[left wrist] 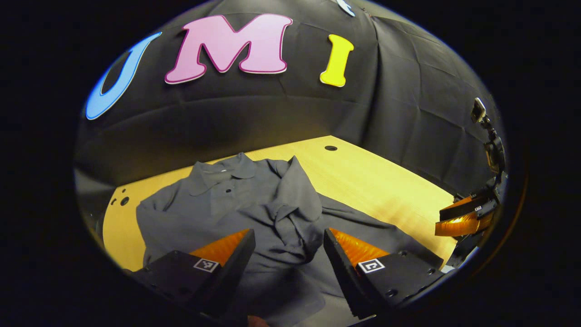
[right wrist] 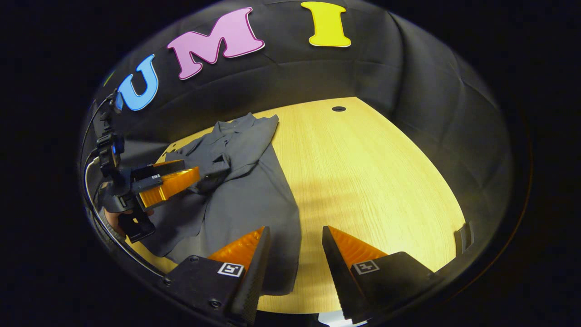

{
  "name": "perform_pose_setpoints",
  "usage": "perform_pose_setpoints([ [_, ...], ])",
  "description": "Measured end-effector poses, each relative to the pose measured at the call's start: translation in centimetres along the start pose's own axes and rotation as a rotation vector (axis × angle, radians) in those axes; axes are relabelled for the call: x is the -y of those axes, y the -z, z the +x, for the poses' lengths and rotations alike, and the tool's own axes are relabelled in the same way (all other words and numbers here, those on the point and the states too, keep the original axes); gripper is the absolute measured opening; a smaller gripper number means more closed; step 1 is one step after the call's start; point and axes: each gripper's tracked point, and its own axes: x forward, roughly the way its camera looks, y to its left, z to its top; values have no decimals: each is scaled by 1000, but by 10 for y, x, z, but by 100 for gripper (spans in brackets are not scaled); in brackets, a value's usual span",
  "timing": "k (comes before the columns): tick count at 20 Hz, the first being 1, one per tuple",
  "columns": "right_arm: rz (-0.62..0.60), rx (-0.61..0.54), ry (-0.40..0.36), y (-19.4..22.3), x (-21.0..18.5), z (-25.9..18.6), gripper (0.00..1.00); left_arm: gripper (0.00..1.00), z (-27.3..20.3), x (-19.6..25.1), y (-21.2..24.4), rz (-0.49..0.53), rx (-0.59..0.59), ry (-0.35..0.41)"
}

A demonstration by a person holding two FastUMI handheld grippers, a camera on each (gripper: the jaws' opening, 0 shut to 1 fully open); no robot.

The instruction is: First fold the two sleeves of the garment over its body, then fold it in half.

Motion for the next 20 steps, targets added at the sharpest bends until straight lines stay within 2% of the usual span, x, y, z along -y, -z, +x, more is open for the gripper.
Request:
perform_pose_setpoints([
  [4, -14, -11, -18, 6, -9, -6, 72, 95, -43, -22, 5, -67, 16, -41],
  [5, -18, -17, -21, 8, -12, -8, 89, 95, -56, -33, 9, -81, 16, -64],
  [6, -22, -22, -25, 12, -13, -10, 80, 95, -68, -42, 15, -92, 11, -82],
  [7, -27, -29, -27, 15, -15, -11, 96, 95, -82, -53, 23, -100, 5, -102],
  [8, -31, -35, -25, 19, -16, -13, 86, 96, -94, -64, 32, -110, -4, -123],
  [9, -35, -43, -28, 22, -18, -15, 92, 95, -107, -74, 41, -124, -17, -145],
  [12, -53, -76, -30, 38, -24, -19, 96, 96, -144, -106, 74, -171, -62, -219],
  [13, -64, -92, -23, 46, -24, -21, 98, 92, -160, -119, 91, -182, -84, -254],
  [14, -66, -106, -18, 52, -25, -22, 98, 96, -171, -128, 105, -189, -107, -277],
  [17, -72, -137, 0, 63, -26, -21, 98, 96, -204, -152, 145, -211, -169, -344],
  [20, -68, -158, 3, 73, -31, -17, 98, 96, -221, -168, 183, -215, -225, -377],
])
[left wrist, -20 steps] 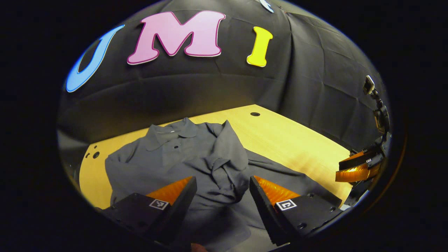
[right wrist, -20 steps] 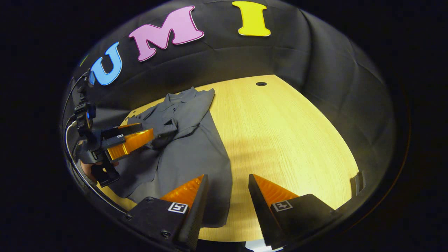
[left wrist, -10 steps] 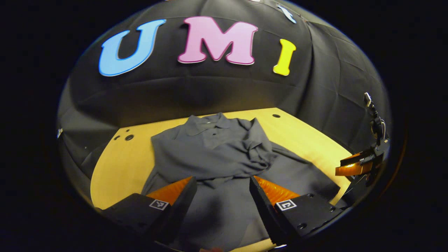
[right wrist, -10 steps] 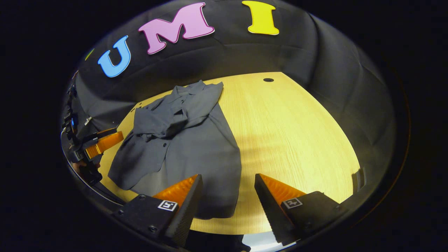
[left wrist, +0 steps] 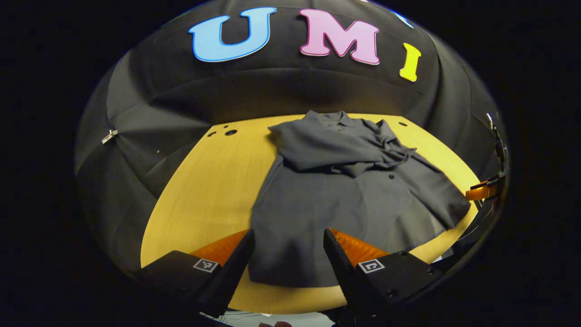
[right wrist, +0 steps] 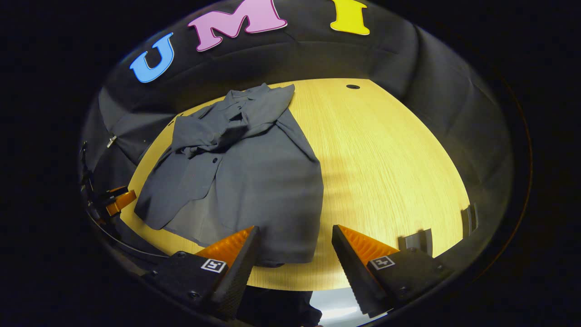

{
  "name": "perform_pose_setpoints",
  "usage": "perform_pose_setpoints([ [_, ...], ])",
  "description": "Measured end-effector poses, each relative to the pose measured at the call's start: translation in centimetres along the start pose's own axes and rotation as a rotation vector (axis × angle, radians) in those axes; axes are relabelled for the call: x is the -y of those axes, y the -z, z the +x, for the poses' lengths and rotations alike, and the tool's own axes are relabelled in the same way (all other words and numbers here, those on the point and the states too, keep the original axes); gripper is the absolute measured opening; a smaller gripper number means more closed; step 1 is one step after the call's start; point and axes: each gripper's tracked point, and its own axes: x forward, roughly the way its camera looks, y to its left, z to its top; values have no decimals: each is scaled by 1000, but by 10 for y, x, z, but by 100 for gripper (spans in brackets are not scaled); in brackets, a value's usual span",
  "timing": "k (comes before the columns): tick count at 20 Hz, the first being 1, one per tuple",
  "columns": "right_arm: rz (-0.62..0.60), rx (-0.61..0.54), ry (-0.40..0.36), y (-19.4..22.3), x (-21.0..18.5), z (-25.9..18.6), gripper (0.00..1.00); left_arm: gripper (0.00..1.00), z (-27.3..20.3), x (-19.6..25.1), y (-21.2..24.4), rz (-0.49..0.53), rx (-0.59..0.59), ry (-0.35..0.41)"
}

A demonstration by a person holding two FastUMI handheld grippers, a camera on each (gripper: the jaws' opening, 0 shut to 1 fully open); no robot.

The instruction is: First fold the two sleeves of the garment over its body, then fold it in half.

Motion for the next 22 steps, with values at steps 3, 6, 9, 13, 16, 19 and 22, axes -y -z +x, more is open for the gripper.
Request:
perform_pose_setpoints([
  [3, -1, -22, 22, 10, 0, 5, 98, 96, 8, -10, 28, -2, -54, -11],
  [6, 12, -43, 29, 19, -1, 15, 98, 96, 16, -11, 44, -11, -101, 5],
  [9, -4, -74, 24, 28, -4, 26, 98, 95, 25, -12, 49, -6, -121, 3],
  [13, -99, -70, 48, 26, -6, 36, 98, 96, 32, -9, 51, 4, -133, 7],
  [16, -166, -82, 37, 31, -17, 39, 76, 96, 31, -5, 56, -76, -142, 12],
  [19, -203, -105, -36, 22, -38, 45, 9, 32, 33, 17, 50, 38, -153, 69],
  [22, -189, -99, -59, 29, -37, 34, 7, 6, 27, 20, 40, 24, -140, 102],
])
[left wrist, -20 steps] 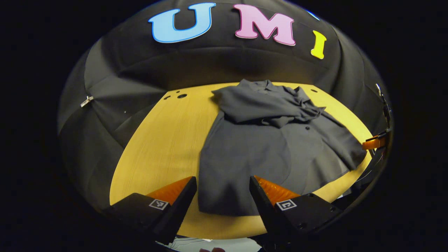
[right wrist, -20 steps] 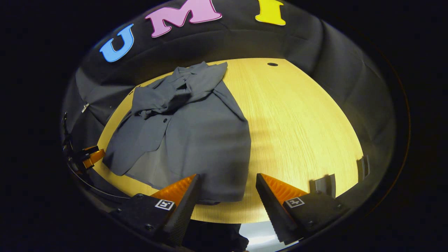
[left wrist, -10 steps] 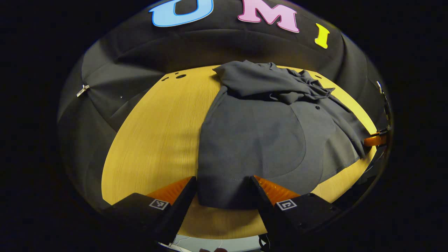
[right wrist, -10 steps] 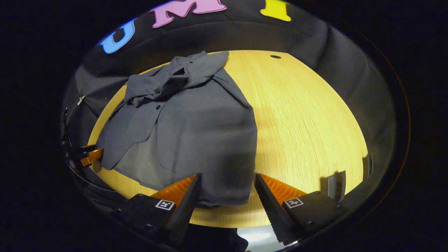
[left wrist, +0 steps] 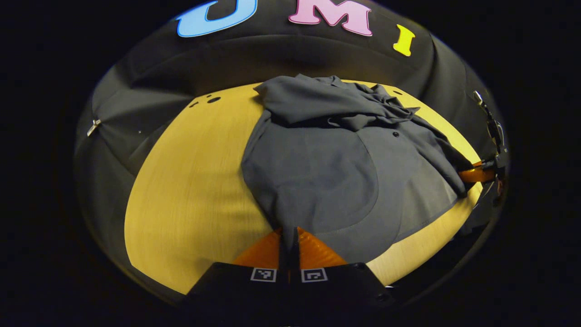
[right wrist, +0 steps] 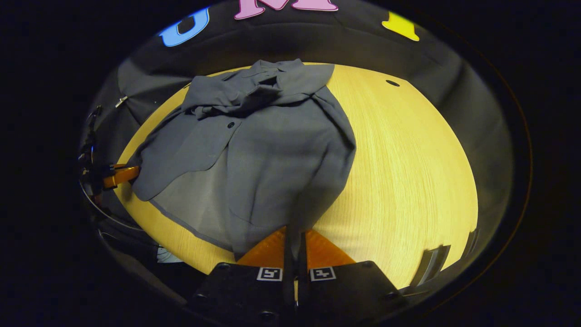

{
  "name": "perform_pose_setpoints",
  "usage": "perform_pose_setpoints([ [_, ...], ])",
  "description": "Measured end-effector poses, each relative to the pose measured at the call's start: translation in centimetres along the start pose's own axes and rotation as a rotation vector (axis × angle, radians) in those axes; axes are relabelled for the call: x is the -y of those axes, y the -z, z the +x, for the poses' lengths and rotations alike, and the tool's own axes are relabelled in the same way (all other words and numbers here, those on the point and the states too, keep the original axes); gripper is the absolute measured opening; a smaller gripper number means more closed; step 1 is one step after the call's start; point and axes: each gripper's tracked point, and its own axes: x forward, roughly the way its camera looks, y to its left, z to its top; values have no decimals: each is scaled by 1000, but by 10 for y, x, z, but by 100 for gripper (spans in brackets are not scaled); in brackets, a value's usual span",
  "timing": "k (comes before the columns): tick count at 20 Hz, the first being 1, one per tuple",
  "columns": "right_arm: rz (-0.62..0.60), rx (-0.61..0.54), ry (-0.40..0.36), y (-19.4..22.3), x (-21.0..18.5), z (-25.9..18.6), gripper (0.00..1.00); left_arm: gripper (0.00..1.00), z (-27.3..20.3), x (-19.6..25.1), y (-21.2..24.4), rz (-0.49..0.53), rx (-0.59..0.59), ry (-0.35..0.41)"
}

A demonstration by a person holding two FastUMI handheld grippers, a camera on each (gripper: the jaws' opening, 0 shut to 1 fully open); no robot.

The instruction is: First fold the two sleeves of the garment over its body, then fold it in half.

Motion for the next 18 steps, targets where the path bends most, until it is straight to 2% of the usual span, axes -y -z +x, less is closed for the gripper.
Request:
perform_pose_setpoints([
  [3, 30, 21, -41, 2, -5, -24, 7, 6, -30, 3, 4, 0, 7, 30],
  [7, 43, 3, -76, 22, -1, -55, 7, 6, -56, 6, 28, 15, -44, 56],
  [10, 66, 35, -92, 15, -4, -77, 7, 6, -81, 10, 26, -6, -39, 61],
  [13, 86, 131, -95, -17, -3, -100, 7, 6, -98, 14, -4, -4, 28, 49],
  [16, 70, 270, -87, -73, 0, -120, 7, 5, -107, 7, -57, -36, 137, 25],
  [17, 63, 311, -83, -92, 2, -126, 7, 2, -110, 4, -75, -49, 176, 16],
  [18, 56, 352, -79, -110, 4, -131, 7, 5, -112, 1, -93, -58, 211, 9],
])
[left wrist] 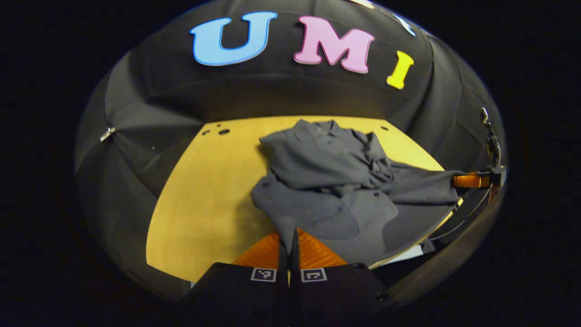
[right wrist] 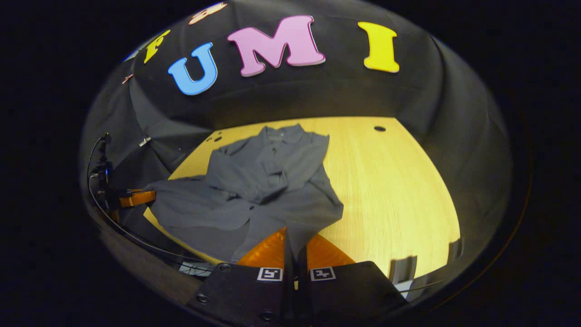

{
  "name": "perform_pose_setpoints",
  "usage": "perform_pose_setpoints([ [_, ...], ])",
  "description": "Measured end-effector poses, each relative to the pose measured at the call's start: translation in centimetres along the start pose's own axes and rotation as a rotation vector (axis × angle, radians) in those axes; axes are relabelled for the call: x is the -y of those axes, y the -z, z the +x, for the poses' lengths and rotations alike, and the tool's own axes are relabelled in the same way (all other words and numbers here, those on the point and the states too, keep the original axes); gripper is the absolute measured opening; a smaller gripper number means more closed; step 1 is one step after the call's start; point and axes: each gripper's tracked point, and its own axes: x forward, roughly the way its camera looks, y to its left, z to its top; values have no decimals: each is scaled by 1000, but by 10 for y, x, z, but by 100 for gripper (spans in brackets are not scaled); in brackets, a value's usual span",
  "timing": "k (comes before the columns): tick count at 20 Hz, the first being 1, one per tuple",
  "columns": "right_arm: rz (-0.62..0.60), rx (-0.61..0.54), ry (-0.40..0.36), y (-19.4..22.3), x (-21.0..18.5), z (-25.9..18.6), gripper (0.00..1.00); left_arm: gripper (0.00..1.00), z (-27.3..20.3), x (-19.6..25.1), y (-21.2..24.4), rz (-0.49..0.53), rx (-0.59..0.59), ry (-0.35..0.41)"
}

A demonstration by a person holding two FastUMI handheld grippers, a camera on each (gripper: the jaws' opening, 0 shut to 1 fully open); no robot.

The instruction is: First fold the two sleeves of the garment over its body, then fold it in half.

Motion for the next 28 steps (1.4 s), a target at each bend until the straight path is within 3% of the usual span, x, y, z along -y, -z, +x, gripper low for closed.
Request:
perform_pose_setpoints([
  [6, -43, 132, -16, -75, 3, 24, 7, 5, 33, -7, -84, 11, 168, -19],
  [12, -45, 244, 25, -136, 17, 65, 7, 5, 72, -12, -150, 15, 276, -46],
  [19, -50, 282, 87, -177, 44, 121, 7, 5, 129, -35, -190, -13, 299, -104],
  [28, -57, 205, 114, -184, 73, 228, 7, 5, 239, -57, -193, -19, 212, -149],
])
